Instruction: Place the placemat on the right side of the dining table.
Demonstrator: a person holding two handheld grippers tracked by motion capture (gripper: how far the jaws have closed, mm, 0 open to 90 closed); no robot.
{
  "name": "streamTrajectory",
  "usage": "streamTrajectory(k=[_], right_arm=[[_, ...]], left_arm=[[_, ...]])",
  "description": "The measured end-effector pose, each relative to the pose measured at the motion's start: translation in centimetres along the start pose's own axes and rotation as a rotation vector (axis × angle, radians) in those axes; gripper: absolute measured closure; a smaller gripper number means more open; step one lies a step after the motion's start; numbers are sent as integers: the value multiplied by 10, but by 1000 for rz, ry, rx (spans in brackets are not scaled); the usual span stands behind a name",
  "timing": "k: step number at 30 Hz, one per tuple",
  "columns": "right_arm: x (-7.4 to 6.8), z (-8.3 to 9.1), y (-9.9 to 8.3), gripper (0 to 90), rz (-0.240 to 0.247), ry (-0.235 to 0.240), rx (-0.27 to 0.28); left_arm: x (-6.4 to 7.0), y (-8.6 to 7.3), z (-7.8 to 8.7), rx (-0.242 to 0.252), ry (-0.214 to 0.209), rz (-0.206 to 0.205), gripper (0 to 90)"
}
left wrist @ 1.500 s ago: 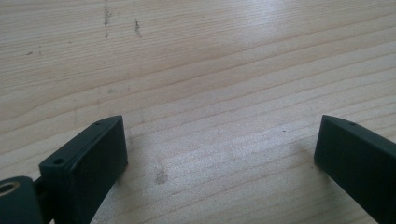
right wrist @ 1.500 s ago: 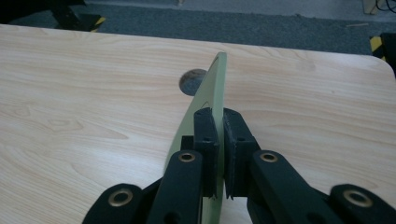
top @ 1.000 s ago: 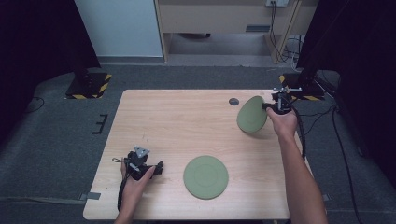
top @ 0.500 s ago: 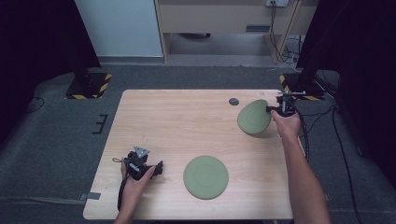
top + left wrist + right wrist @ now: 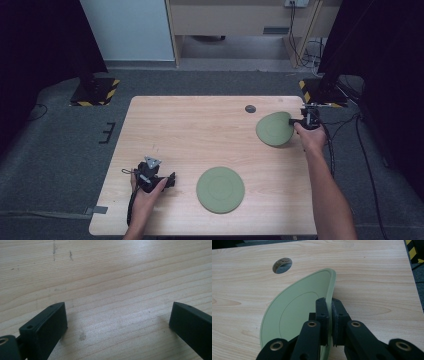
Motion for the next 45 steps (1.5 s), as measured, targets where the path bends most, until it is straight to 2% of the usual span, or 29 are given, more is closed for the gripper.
streamTrajectory(k=[23, 32, 45], right_arm=[[18, -12, -6, 857, -20, -4, -13], [25, -15, -16, 855, -39, -4, -4], [33, -15, -13, 837, -63, -3, -5]], left_arm=[[1, 0, 0, -1, 5, 5, 7], [1, 0, 0, 0, 5, 6, 7], [4, 0, 0, 1, -3, -2, 6]])
Point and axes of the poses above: each handheld gripper's, and its own axes: z roughly backward along the jaws, y roughly out of its top, x roughly to its right, the point moved 4 cm from there along -z, roughly forward along the jaws, and after that the axes turned 7 degrees about -x, right-handed, at the moved point
